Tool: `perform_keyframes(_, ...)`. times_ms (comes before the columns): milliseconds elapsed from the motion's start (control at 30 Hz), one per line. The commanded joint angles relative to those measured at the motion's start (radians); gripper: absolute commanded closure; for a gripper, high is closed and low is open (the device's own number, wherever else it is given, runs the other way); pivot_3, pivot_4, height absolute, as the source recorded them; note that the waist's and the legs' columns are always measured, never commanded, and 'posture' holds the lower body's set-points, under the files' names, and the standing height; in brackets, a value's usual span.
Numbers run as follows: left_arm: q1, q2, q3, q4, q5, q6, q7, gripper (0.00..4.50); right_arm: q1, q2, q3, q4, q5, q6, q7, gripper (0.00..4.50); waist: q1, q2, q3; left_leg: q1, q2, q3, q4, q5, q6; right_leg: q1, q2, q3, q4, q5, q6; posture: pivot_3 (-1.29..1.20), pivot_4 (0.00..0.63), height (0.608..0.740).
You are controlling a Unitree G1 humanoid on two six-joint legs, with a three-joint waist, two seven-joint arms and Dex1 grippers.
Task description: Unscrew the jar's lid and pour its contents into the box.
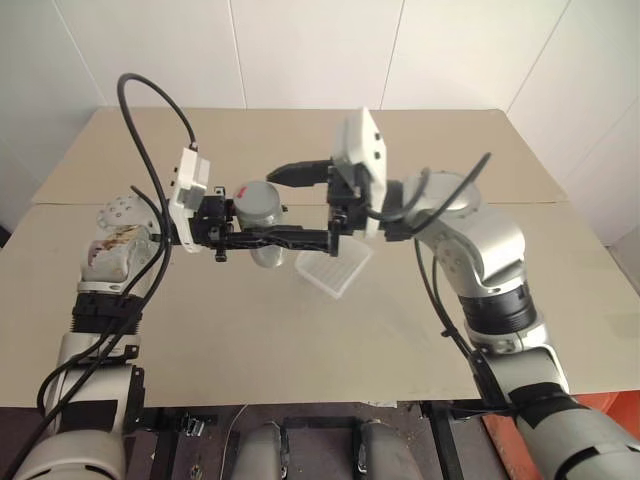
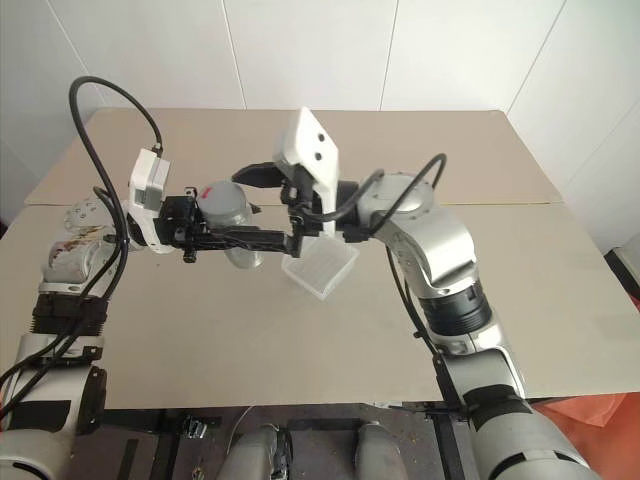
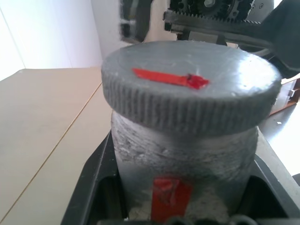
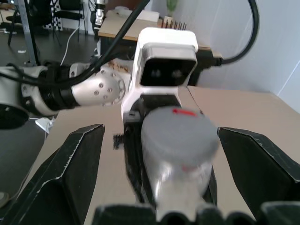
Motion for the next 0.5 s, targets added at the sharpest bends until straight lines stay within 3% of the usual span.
perform_keyframes(33, -0.018, 0.002, 0.012, -0.027, -0.004, -0.016, -0.003, 2.53, -0.043, 0.014, 0.003, 0.015, -0.023, -0.004, -0.021, 0.02, 0.001, 0.000, 0.000, 0.000, 0.000, 0.000, 0.000, 0.000, 0.000, 0.000, 0.000, 0.000, 0.000, 0.000, 0.000, 0.00, 0.150, 0.740)
perform_keyframes(300, -0.003, 0.004, 0.014, -0.045, -0.004, -0.018, 0.005, 2.53, -0.071, 0.039, 0.020, 0.065, -0.029, 0.017, -0.005, 0.02, 0.002, 0.000, 0.000, 0.000, 0.000, 0.000, 0.000, 0.000, 0.000, 0.000, 0.000, 0.000, 0.000, 0.000, 0.000, 0.00, 0.150, 0.740)
perform_keyframes(400, 0.000, 0.007, 0.017, -0.047, -0.004, -0.019, 0.008, 2.53, -0.080, 0.049, 0.011, 0.078, -0.022, 0.028, -0.010, 0.57, 0.002, 0.000, 0.000, 0.000, 0.000, 0.000, 0.000, 0.000, 0.000, 0.000, 0.000, 0.000, 0.000, 0.000, 0.000, 0.00, 0.150, 0.740)
perform_keyframes(500, 0.004, 0.009, 0.018, -0.050, -0.002, -0.022, 0.012, 2.53, -0.085, 0.051, 0.004, 0.081, -0.019, 0.031, -0.008, 1.61, 0.002, 0.000, 0.000, 0.000, 0.000, 0.000, 0.000, 0.000, 0.000, 0.000, 0.000, 0.000, 0.000, 0.000, 0.000, 0.00, 0.150, 0.740)
